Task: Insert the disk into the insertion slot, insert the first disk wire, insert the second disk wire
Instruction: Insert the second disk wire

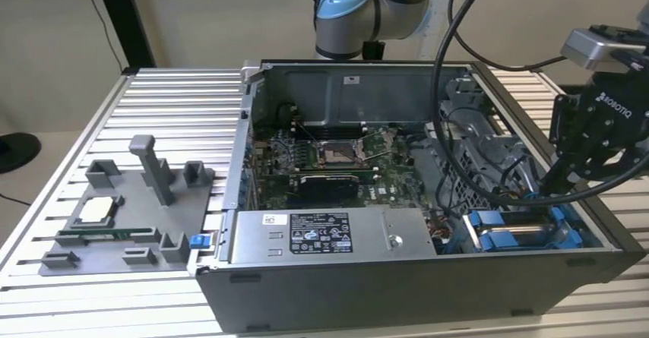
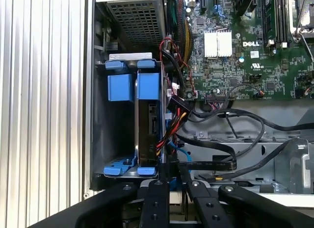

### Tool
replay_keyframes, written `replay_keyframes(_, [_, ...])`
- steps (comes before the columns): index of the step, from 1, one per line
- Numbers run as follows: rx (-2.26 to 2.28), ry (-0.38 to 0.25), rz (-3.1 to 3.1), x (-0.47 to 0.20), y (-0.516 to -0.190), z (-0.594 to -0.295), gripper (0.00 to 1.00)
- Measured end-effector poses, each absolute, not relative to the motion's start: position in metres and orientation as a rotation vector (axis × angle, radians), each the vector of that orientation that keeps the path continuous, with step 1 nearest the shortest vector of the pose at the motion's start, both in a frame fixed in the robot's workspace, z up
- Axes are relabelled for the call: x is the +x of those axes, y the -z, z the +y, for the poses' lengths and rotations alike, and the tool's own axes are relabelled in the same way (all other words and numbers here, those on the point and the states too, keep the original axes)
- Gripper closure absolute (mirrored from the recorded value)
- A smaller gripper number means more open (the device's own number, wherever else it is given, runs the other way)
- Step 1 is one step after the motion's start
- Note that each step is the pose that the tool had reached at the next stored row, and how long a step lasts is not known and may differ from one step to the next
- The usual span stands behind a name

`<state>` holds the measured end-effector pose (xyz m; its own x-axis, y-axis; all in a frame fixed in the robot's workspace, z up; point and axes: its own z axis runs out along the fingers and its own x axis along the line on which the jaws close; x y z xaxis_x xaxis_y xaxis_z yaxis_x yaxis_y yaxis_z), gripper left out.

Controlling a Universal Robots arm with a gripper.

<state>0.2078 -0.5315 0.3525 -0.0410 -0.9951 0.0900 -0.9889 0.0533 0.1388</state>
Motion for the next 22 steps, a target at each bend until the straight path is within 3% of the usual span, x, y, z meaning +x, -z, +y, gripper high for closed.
replay_keyframes(1, [2.056, 0.058, -2.156, 0.2078, -0.3524, -0.5315, 0.0])
replay_keyframes(22, [2.047, 0.059, -2.165, 0.2037, -0.3516, -0.5328, 0.0])
